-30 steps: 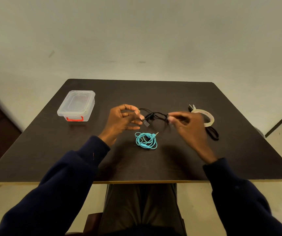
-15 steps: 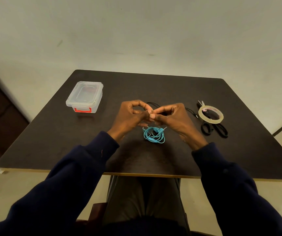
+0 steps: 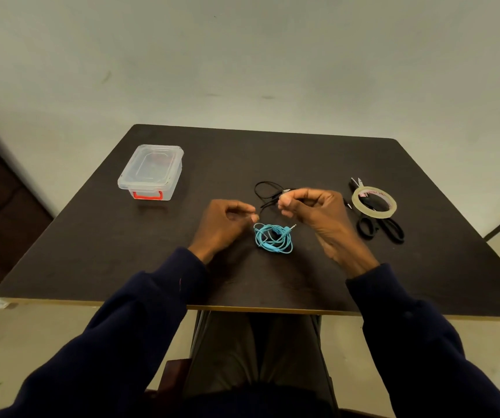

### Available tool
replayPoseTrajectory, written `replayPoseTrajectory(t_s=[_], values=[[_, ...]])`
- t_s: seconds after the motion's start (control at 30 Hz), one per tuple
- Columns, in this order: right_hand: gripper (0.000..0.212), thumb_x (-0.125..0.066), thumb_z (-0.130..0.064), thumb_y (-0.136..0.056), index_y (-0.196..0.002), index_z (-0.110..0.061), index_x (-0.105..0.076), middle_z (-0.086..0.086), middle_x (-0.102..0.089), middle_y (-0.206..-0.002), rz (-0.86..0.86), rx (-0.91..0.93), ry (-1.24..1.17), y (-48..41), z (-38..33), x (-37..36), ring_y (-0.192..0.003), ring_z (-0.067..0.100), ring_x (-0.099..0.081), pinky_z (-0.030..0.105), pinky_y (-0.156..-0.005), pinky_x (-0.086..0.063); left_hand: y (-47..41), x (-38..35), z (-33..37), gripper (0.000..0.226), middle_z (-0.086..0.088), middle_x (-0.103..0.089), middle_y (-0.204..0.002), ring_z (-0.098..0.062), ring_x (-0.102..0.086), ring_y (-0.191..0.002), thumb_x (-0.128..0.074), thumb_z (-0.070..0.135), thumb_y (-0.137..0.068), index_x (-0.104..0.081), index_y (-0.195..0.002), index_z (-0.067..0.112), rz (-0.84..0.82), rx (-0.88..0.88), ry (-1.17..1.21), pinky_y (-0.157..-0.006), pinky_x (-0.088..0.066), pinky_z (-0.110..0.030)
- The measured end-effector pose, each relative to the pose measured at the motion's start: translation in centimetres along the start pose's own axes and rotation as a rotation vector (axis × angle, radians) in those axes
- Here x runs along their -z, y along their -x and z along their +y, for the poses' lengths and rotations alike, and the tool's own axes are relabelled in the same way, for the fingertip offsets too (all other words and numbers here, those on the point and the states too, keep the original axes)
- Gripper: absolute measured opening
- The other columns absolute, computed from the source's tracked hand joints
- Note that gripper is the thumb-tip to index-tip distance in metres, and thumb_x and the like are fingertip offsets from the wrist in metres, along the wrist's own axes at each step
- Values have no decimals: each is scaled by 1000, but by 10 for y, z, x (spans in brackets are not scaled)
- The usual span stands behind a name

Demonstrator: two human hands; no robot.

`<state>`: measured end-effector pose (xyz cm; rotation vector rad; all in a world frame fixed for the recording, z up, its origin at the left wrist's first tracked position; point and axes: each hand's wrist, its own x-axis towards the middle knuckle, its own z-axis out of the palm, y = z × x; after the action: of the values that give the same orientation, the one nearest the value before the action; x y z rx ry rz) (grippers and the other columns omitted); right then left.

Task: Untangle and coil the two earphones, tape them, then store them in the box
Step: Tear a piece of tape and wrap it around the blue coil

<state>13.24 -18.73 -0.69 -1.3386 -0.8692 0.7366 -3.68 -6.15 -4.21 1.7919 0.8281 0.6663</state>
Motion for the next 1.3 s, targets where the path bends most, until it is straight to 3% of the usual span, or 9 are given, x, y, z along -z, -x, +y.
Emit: replayPoseTrajectory(t_s=[0.1,0.23,0.3,0.37,0.47,0.53,0.77,0.97,1.3], values=[[17,-78,-10,-85,-99,0,-76,11,-78,-98,9,14,17,1,2,1,-98,22,-74,35,-92,-59,-2,-10,-7,37,2,-66,-119,-10,-62,-106,-78,33,-87,-71,-120,18,-96,-47,-256,-85,-50,-20],[21,-76,-7,-87,-104,5,-74,13,-78,-100,-4,73,1,5,0,4,-99,17,-74,23,-83,-56,-7,-20,-6,42,5,-52,-116,-19,-48,-116,-76,45,-84,-69,-122,28,-214,-34,-465,-98,-45,-40],[26,-75,-3,-86,-110,6,-72,12,-77,-107,-13,93,-29,7,-1,6,-103,18,-74,22,-86,-55,-9,-22,-3,38,8,-59,-114,-20,-53,-115,-76,58,-75,-70,-108,40,-246,-12,-488,-100,-47,-49],[30,-76,0,-84,-113,3,-71,10,-76,-111,-21,107,-33,9,-1,9,-105,22,-73,25,-89,-56,-14,-24,-3,32,9,-67,-107,-19,-60,-108,-75,62,-70,-70,-95,43,-265,-1,-456,-96,-51,-50],[39,-80,3,-79,-116,-1,-69,13,-76,-108,-21,115,12,12,3,8,-104,25,-73,29,-91,-58,-13,-26,5,19,4,-72,-100,-14,-66,-98,-80,29,-84,-75,-100,21,-249,-28,-374,-83,-54,-27],[48,-83,1,-76,-120,-2,-67,15,-75,-108,-31,125,68,12,7,6,-103,26,-73,32,-91,-59,-11,-25,10,18,0,-75,-96,-13,-71,-90,-81,18,-84,-76,-100,12,-216,-58,-275,-76,-57,-22],[75,-87,0,-74,-138,-13,-50,11,-68,-116,-58,202,222,10,11,-2,-104,20,-72,34,-86,-61,-1,-18,22,30,-11,-78,-87,-20,-77,-82,-87,5,-74,-73,-99,2,-122,-8,158,-74,-62,-29],[93,-89,-7,-73,-148,-22,-36,10,-64,-121,-69,252,267,6,5,-8,-108,19,-70,35,-86,-61,-5,-7,36,32,-10,-78,-91,-21,-77,-87,-87,5,-74,-72,-102,6,-160,6,199,-80,-62,-33],[88,-90,-18,-74,-145,-21,-39,3,-67,-108,55,372,367,2,-3,-16,-87,13,-74,32,-78,-63,-4,9,36,26,-15,-77,-103,-25,-75,-96,-74,7,-88,-72,-112,-1,-225,-31,364,-76,-61,-27]])
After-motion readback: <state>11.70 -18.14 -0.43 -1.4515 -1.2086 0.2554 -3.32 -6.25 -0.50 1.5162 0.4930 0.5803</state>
